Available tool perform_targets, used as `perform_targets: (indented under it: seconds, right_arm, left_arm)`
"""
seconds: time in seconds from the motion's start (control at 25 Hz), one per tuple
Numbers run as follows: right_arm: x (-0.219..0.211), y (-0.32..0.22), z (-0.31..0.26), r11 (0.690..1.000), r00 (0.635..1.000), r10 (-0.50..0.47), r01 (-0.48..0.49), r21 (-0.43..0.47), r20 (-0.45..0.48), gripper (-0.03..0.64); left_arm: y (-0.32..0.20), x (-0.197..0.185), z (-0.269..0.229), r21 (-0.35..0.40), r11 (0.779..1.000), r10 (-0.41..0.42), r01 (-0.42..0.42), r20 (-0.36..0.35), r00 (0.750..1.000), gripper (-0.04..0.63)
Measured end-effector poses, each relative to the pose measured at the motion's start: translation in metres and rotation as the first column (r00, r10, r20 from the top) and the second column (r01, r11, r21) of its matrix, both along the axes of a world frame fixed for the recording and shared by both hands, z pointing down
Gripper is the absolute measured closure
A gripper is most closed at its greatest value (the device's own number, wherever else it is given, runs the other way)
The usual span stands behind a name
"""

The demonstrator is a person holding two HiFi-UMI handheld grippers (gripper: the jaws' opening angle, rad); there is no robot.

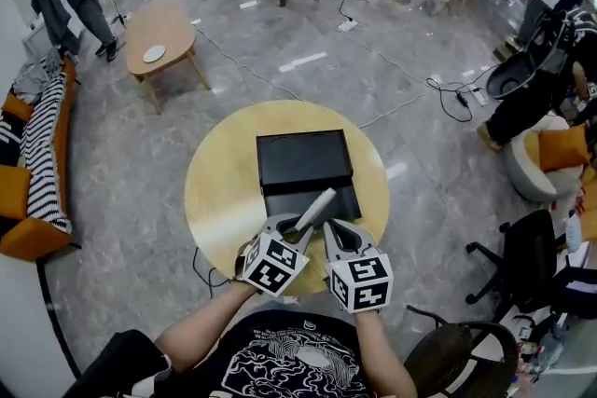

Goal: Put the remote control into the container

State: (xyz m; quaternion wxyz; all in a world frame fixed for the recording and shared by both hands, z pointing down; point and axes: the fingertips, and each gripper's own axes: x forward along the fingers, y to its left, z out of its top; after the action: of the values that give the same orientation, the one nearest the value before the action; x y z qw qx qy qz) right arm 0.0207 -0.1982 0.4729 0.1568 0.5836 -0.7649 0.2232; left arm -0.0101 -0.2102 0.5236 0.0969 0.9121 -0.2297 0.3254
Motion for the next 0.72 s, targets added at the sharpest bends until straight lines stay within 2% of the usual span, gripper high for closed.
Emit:
perform_targets:
  seconds: [0.32,0.52,0.72]
  right_arm:
    - [0.009,-0.009,0.013,1.000,1.000,0.020,-0.020,-0.014,-0.007,0.594]
    - [0.020,-0.015,0.019,1.000,1.000,0.000,0.000,-0.016,0.006,0.594]
    - [0.032,-0.019,0.031,0.999,0.999,-0.034,0.035,-0.032,0.020,0.594]
  left_arm:
    - [-0.013,0.002,0.026,0.007,0.998,0.060,-0.061,0.074,0.995,0.499]
    - [-0.020,0.011,0.040,0.000,0.996,0.086,-0.087,0.120,0.989,0.499]
    - [-0.023,0.018,0.055,-0.029,0.997,0.076,-0.072,0.155,0.985,0.498]
